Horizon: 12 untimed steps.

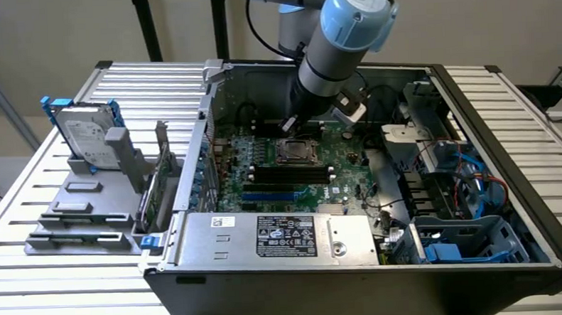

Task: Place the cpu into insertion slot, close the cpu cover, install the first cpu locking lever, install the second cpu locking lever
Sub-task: 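Install the first cpu locking lever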

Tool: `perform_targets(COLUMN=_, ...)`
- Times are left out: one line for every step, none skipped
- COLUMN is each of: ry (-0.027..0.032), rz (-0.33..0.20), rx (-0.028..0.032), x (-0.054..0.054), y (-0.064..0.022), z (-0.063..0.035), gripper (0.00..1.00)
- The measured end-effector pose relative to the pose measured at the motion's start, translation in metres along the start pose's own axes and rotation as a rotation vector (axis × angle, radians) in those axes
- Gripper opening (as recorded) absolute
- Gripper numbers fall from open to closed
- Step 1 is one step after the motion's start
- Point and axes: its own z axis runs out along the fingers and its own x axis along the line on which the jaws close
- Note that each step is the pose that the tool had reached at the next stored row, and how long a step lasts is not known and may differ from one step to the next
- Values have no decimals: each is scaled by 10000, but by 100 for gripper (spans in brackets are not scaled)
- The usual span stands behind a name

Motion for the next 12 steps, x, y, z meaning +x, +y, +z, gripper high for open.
perform_targets(ry=-11, rz=5, rx=9, x=1, y=1, z=-1, gripper=11)
perform_targets(ry=-20, rz=11, rx=18, x=2, y=2, z=-1, gripper=11)
perform_targets(ry=-27, rz=15, rx=27, x=2, y=2, z=-1, gripper=11)
perform_targets(ry=-34, rz=18, rx=35, x=3, y=4, z=0, gripper=11)
perform_targets(ry=-36, rz=20, rx=39, x=4, y=6, z=1, gripper=11)
perform_targets(ry=-40, rz=22, rx=43, x=6, y=9, z=2, gripper=11)
perform_targets(ry=-44, rz=24, rx=45, x=8, y=13, z=2, gripper=11)
perform_targets(ry=-45, rz=25, rx=49, x=11, y=16, z=3, gripper=11)
perform_targets(ry=-46, rz=25, rx=52, x=14, y=21, z=4, gripper=11)
perform_targets(ry=-49, rz=27, rx=54, x=18, y=26, z=5, gripper=11)
perform_targets(ry=-53, rz=30, rx=58, x=22, y=32, z=4, gripper=11)
perform_targets(ry=-58, rz=33, rx=66, x=30, y=40, z=3, gripper=11)
